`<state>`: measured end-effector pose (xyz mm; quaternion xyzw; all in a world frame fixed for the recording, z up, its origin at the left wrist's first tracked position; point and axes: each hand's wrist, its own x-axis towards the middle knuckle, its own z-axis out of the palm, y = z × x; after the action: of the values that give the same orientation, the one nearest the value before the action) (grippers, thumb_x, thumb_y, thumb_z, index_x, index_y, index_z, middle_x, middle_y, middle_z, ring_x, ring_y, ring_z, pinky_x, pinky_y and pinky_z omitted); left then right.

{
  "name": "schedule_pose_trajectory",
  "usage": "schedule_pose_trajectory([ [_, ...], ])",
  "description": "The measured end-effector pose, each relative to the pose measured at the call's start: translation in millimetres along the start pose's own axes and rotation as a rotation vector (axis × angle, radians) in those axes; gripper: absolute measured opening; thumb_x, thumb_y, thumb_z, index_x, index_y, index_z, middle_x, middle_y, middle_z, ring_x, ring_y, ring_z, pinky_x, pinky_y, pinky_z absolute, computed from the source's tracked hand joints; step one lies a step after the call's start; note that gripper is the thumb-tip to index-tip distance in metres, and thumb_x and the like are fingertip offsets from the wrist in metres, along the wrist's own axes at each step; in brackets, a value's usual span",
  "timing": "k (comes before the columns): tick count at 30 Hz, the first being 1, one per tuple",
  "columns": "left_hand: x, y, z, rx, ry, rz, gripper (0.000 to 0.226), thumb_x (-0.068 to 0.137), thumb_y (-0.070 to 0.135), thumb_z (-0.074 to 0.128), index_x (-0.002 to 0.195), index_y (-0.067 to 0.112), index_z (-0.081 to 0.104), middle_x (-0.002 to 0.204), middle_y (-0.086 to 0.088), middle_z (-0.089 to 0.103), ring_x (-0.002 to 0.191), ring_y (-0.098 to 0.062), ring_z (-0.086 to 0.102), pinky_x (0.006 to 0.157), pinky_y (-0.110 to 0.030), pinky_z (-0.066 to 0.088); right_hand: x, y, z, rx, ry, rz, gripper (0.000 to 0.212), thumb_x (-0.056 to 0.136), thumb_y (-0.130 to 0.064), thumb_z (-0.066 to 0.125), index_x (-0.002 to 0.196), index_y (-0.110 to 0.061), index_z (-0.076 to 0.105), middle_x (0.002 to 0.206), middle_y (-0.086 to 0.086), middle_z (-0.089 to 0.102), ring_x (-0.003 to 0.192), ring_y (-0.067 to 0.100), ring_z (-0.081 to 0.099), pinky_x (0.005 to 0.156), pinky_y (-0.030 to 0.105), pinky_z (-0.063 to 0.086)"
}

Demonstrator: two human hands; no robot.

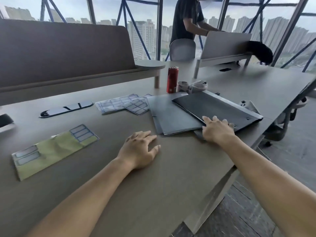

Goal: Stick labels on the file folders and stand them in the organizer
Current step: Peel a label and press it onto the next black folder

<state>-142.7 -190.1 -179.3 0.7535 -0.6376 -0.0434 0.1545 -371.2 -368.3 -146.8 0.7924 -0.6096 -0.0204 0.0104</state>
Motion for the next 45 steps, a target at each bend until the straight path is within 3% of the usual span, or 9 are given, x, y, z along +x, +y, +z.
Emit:
schedule_pose_trajectory([
  [5, -3, -1, 0, -0.030, 0.023, 0.004, 0.057, 0.095, 0.057, 0.041, 0.146, 0.032, 0.041, 0.159, 0.008, 0.030, 0.148, -0.015, 0.020, 0.120, -0.032, 0.012, -4, 18, -9, -0.196, -0.009, -0.130, 0.070, 0.093, -0.022, 0.051, 0.154, -0.028, 0.016, 0.141, 0.009, 0.044, 0.126, 0.037, 0.048, 0.103, 0.048, 0.038],
  [9, -6, -2, -1, -0.053, 0.045, 0.015, 0.053, 0.096, 0.053, 0.044, 0.144, 0.031, 0.045, 0.157, 0.008, 0.033, 0.147, -0.014, 0.022, 0.120, -0.030, 0.013, -11, 23, -7, -0.275, 0.188, -0.219, 0.047, 0.092, -0.012, 0.048, 0.137, -0.022, 0.038, 0.122, 0.006, 0.057, 0.111, 0.032, 0.061, 0.087, 0.042, 0.046],
  [13, -6, -2, -1, -0.049, 0.050, 0.024, 0.051, 0.097, 0.051, 0.045, 0.143, 0.030, 0.047, 0.156, 0.007, 0.035, 0.147, -0.014, 0.024, 0.120, -0.030, 0.015, -23, 27, -20, -0.159, 0.392, -0.277, 0.032, 0.086, 0.003, 0.043, 0.110, -0.014, 0.055, 0.106, 0.007, 0.069, 0.095, 0.035, 0.068, 0.072, 0.037, 0.049],
  [19, -10, -3, 0, -0.064, 0.080, 0.033, 0.047, 0.096, 0.050, 0.047, 0.139, 0.032, 0.051, 0.152, 0.008, 0.041, 0.144, -0.015, 0.030, 0.119, -0.033, 0.022, -32, 38, -65, 0.086, 0.698, -0.318, 0.040, 0.088, 0.005, 0.044, 0.124, -0.003, 0.059, 0.105, 0.023, 0.071, 0.088, 0.045, 0.068, 0.074, 0.047, 0.053],
  [31, -17, 1, -5, -0.253, 0.210, -0.015, 0.054, 0.093, 0.045, 0.057, 0.142, 0.024, 0.045, 0.142, 0.001, 0.053, 0.136, -0.021, 0.040, 0.110, -0.034, 0.033, -64, 24, -141, 0.392, 1.030, -0.482, 0.030, 0.092, -0.001, 0.052, 0.118, 0.000, 0.066, 0.092, 0.021, 0.074, 0.082, 0.036, 0.069, 0.074, 0.038, 0.055],
  [34, -17, 6, -9, -0.515, 0.285, -0.078, 0.054, 0.090, 0.045, 0.062, 0.137, 0.022, 0.049, 0.128, 0.003, 0.062, 0.123, -0.022, 0.054, 0.101, -0.032, 0.039, -73, 8, -150, 0.549, 0.993, -0.428, 0.028, 0.093, -0.002, 0.054, 0.116, -0.005, 0.070, 0.092, 0.016, 0.076, 0.084, 0.021, 0.064, 0.072, 0.017, 0.041],
  [39, -15, 13, -28, -1.420, 0.174, -0.223, 0.103, 0.068, 0.060, 0.077, 0.148, 0.011, 0.035, 0.119, -0.004, 0.064, 0.112, -0.023, 0.062, 0.104, -0.041, 0.045, -77, -11, -146, 1.345, 0.514, -0.288, 0.030, 0.096, -0.002, 0.051, 0.115, -0.010, 0.072, 0.104, 0.002, 0.076, 0.096, 0.016, 0.072, 0.087, 0.032, 0.057],
  [42, -20, 20, -40, -1.883, -0.014, -0.119, 0.066, 0.088, 0.043, 0.063, 0.144, 0.012, 0.045, 0.135, -0.008, 0.061, 0.122, -0.022, 0.060, 0.110, -0.041, 0.040, -88, -17, -129, 1.657, 0.172, -0.241, 0.030, 0.100, -0.002, 0.046, 0.116, -0.009, 0.070, 0.104, 0.008, 0.075, 0.090, 0.019, 0.072, 0.079, 0.032, 0.058],
  [45, -25, 23, -47, -1.945, 0.089, -0.049, 0.042, 0.096, 0.029, 0.056, 0.137, 0.018, 0.051, 0.132, -0.003, 0.064, 0.120, -0.023, 0.062, 0.102, -0.042, 0.047, -93, -13, -113, 1.701, 0.000, -0.236, 0.031, 0.100, -0.001, 0.042, 0.118, -0.006, 0.068, 0.110, 0.010, 0.074, 0.093, 0.020, 0.070, 0.078, 0.029, 0.059],
])
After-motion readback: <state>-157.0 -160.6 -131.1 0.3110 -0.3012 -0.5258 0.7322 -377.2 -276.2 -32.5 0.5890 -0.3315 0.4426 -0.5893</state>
